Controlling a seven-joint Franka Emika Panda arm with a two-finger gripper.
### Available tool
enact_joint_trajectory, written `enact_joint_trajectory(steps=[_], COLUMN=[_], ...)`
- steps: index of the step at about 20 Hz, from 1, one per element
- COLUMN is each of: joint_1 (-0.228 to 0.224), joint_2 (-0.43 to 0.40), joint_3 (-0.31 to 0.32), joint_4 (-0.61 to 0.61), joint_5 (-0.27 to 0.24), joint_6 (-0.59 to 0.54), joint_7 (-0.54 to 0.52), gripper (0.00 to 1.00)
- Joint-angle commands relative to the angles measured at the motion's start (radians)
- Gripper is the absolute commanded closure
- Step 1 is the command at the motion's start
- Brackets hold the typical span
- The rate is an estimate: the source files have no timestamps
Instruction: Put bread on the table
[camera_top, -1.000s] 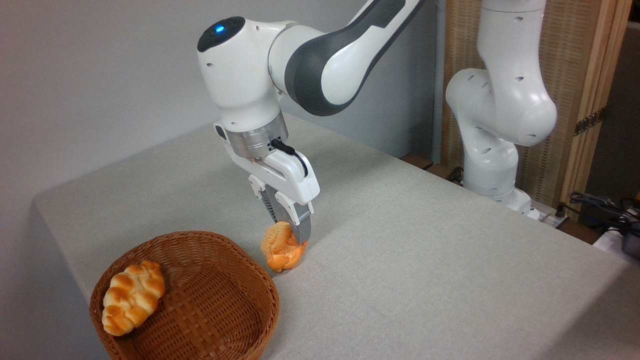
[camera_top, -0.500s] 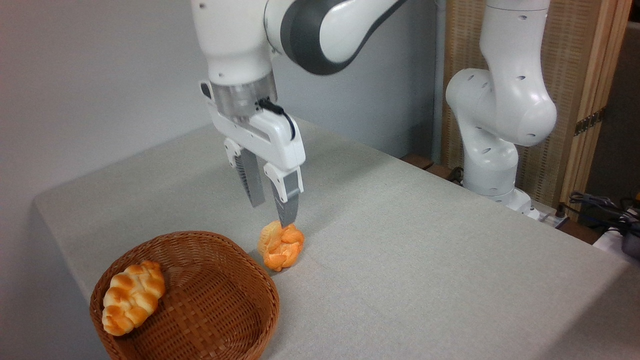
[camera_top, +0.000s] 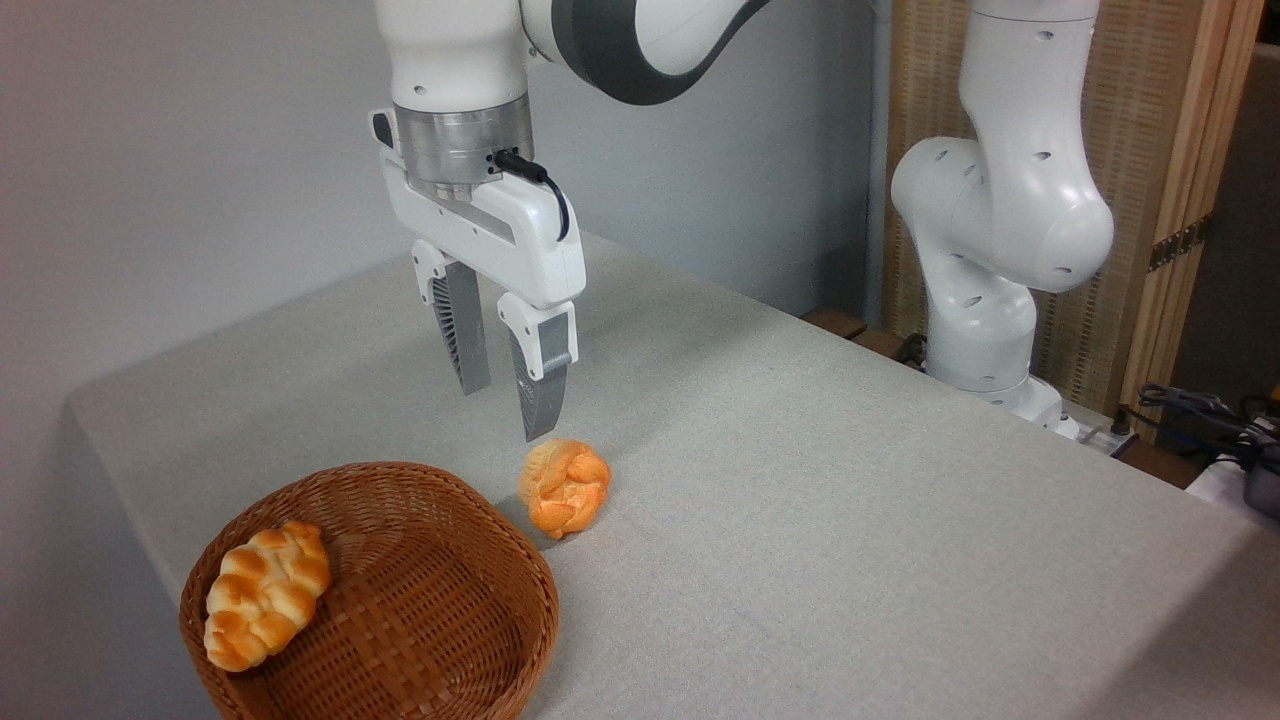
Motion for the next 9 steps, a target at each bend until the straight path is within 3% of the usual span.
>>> enact_joint_trajectory(steps=[1,9], joint_1=[-0.001,-0.001], joint_2=[0.022,0.021], joint_3=[0.007,0.009], joint_4=[0.019,0.018], joint_5=[0.003,-0.011], joint_6=[0.011,0.006], joint_7=[0.028,0.023], gripper=[0.00,0.00])
